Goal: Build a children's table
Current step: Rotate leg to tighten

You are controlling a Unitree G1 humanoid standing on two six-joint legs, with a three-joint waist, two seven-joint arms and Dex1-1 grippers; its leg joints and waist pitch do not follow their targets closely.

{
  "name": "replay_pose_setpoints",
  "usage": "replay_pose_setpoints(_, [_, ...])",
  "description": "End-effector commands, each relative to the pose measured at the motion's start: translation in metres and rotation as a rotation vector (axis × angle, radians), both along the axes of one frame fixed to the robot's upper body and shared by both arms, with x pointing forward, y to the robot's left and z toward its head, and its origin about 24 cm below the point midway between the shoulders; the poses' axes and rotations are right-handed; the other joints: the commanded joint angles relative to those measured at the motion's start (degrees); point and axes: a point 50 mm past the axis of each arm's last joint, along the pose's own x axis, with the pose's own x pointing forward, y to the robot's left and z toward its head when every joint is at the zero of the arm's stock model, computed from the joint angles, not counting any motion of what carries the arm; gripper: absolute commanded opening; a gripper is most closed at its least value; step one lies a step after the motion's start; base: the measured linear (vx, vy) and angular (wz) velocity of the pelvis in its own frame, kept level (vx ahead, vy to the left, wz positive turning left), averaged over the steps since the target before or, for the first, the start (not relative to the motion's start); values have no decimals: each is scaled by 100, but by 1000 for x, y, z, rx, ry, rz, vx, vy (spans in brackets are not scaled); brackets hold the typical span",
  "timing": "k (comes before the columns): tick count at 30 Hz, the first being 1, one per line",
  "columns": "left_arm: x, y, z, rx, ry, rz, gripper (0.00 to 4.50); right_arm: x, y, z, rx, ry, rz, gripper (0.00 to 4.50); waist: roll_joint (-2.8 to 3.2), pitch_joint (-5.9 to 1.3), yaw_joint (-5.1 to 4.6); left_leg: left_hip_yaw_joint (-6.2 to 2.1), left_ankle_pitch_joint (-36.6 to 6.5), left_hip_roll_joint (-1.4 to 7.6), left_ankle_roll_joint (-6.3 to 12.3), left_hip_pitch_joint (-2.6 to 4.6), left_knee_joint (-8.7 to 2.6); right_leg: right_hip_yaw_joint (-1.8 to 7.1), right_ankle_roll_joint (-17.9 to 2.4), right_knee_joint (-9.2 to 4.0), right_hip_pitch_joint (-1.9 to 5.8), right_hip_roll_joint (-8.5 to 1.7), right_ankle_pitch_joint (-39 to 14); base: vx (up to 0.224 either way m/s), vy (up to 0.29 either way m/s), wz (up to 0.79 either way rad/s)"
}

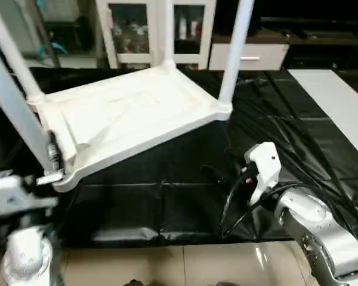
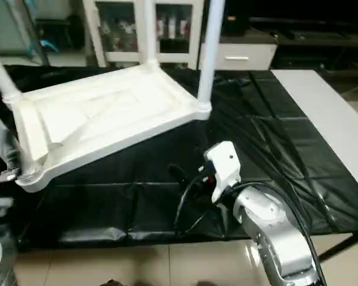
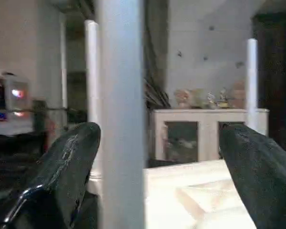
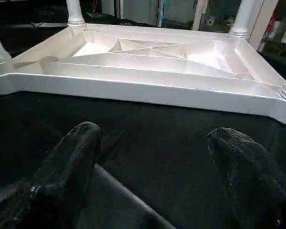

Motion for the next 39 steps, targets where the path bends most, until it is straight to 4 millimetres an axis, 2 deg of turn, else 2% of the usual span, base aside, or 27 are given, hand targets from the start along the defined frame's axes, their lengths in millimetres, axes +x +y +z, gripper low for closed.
replay_pose_setpoints(1, [4,4,-3,-12,22,8,446,3,-3,2,-12,-15,1,391,15,-229,-11,-152,-1837,368,-187,2,-717,241,-569,-499,102,-333,-1915,0,0,0])
replay_pose_setpoints(3, [9,8,-4,-6,36,34,446,3,-2,2,-14,-16,8,391,11,-232,-22,-152,-1717,380,-163,-33,-720,230,-634,-481,127,-336,-1869,0,0,0])
replay_pose_setpoints(5, [22,19,-3,-48,41,84,446,3,0,4,-20,-21,26,391,49,-263,-16,-131,-1689,358,-170,8,-678,240,-687,-489,95,-336,-1947,0,0,0])
replay_pose_setpoints(6, [23,21,-3,-57,41,94,446,3,1,4,-20,-21,28,391,44,-269,-9,-117,-1609,357,-161,21,-668,240,-720,-495,88,-333,-1847,0,0,0])
replay_pose_setpoints(7, [27,26,-2,-80,42,109,446,2,2,5,-22,-24,39,391,72,-304,4,-97,-1298,366,-133,27,-646,238,-843,-459,109,-328,-1374,0,0,0])
replay_pose_setpoints(8, [30,28,0,-88,42,111,446,1,2,5,-23,-24,49,391,86,-312,21,-87,-1168,375,-68,10,-669,221,-940,-429,140,-316,-1098,0,0,0])
replay_pose_setpoints(9, [30,28,0,-88,42,111,446,1,2,5,-23,-24,49,391,86,-312,21,-87,-1168,375,-68,10,-669,221,-940,-429,140,-316,-1098,0,0,0])
replay_pose_setpoints(10, [32,29,0,-90,40,107,446,0,2,5,-24,-24,53,391,78,-344,24,-87,-924,380,-10,-37,-671,207,-1030,-388,201,-319,-737,57,-18,0])
replay_pose_setpoints(11, [33,31,2,-100,24,118,446,0,2,5,-25,-25,53,391,140,-371,40,-81,-615,388,36,-14,-644,201,-1135,-346,201,-314,-267,57,-18,0])
replay_pose_setpoints(14, [33,32,6,-92,-6,131,446,-1,1,5,-26,-27,47,391,121,-396,55,-55,-215,396,194,-6,-612,180,-1351,-292,245,-300,524,64,-1,1])
replay_pose_setpoints(16, [33,32,7,-91,-10,134,446,-1,1,5,-26,-27,46,391,130,-387,62,-46,-266,405,249,-8,-624,173,-1413,-295,257,-307,501,0,0,0])
replay_pose_setpoints(19, [30,36,12,-68,-52,196,446,0,1,4,-27,-27,43,391,130,-350,47,-44,-766,422,202,3,-670,171,-1378,-346,248,-303,-62,0,0,0])
replay_pose_setpoints(20, [31,40,13,-84,-54,222,446,0,2,4,-27,-27,43,391,120,-326,38,-35,-1100,417,109,15,-691,179,-1305,-378,233,-307,-567,0,0,0])
replay_pose_setpoints(22, [34,44,12,-113,-46,233,446,0,2,4,-28,-28,46,391,115,-315,31,-34,-1348,412,1,36,-698,187,-1191,-416,206,-315,-1024,0,0,0])
replay_pose_setpoints(24, [36,47,11,-132,-44,240,446,0,2,4,-30,-28,48,391,103,-312,11,-39,-1391,404,-71,14,-706,190,-1068,-428,191,-304,-1204,0,0,0])
replay_pose_setpoints(26, [37,52,12,-139,-54,258,446,1,2,3,-35,-29,53,391,127,-325,13,-45,-1347,404,-98,21,-702,193,-1031,-425,180,-304,-1158,0,0,0])
replay_pose_setpoints(30, [42,53,12,-158,-47,219,446,1,2,3,-37,-27,59,391,122,-342,17,-44,-1150,400,-82,0,-698,189,-1077,-396,192,-299,-811,0,0,0])
replay_pose_setpoints(31, [47,50,9,-182,-29,176,446,1,2,3,-40,-27,68,391,82,-344,18,-37,-1118,401,-64,-4,-696,190,-1086,-398,194,-299,-781,0,0,0])
replay_pose_setpoints(32, [57,46,4,-221,8,84,446,0,4,3,-41,-25,90,391,100,-353,47,-17,-1017,389,-55,34,-687,198,-1125,-390,168,-300,-724,0,0,0])
replay_pose_setpoints(35, [64,43,1,-241,41,11,446,0,5,3,-44,-25,110,391,103,-355,64,-19,-868,401,-48,15,-694,194,-1196,-356,190,-305,-454,0,0,0])
replay_pose_setpoints(36, [73,36,-4,-261,93,-96,446,-1,6,4,-51,-27,139,391,106,-363,62,-11,-838,404,-42,23,-688,190,-1221,-344,197,-304,-378,0,0,0])
replay_pose_setpoints(37, [76,34,-6,-267,113,-137,446,-2,6,4,-54,-28,152,391,112,-363,92,15,-859,389,-27,59,-679,198,-1239,-354,166,-299,-422,0,0,0])
replay_pose_setpoints(39, [80,29,-9,-300,152,-231,446,-4,6,4,-58,-25,176,391,116,-347,139,41,-999,410,-36,76,-696,201,-1244,-364,156,-304,-594,0,0,0])
